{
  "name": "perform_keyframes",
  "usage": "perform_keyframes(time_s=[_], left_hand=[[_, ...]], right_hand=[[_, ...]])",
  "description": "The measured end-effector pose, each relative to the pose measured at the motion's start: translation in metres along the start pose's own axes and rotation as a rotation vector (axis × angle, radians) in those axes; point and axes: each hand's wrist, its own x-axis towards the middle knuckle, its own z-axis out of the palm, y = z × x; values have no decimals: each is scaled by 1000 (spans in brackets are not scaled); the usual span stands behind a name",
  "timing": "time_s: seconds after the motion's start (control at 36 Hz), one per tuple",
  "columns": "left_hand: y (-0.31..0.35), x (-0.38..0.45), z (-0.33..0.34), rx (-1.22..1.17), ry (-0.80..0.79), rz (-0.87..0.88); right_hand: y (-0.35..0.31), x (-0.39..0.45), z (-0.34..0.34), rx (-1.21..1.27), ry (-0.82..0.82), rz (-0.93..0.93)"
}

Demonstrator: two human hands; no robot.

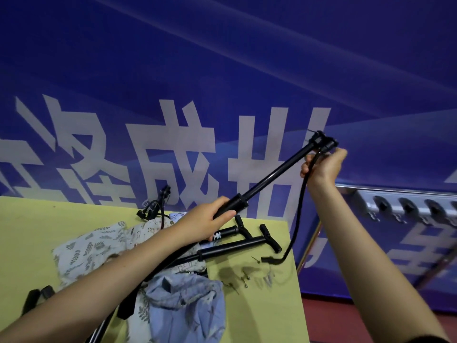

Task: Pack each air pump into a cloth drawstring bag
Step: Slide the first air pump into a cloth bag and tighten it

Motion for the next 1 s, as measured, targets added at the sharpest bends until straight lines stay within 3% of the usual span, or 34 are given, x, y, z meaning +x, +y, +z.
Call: perform_keyframes(time_s=[0.22, 0.44, 0.72, 0.83, 1.0], left_hand=[[13, 8, -4, 19, -32, 15], [15, 8, -1, -111, -124, -22], [25, 4, 2, -245, -124, -40], [31, 7, 4, -395, -136, -76], [40, 7, 6, -441, -117, -71]], right_hand=[[-1, 9, -7, -160, 96, -176], [5, 5, -25, -120, 24, -172], [-6, -10, -21, -64, -43, -219], [-2, -20, -16, -54, -132, -179], [5, -33, -7, -37, -223, -136]])
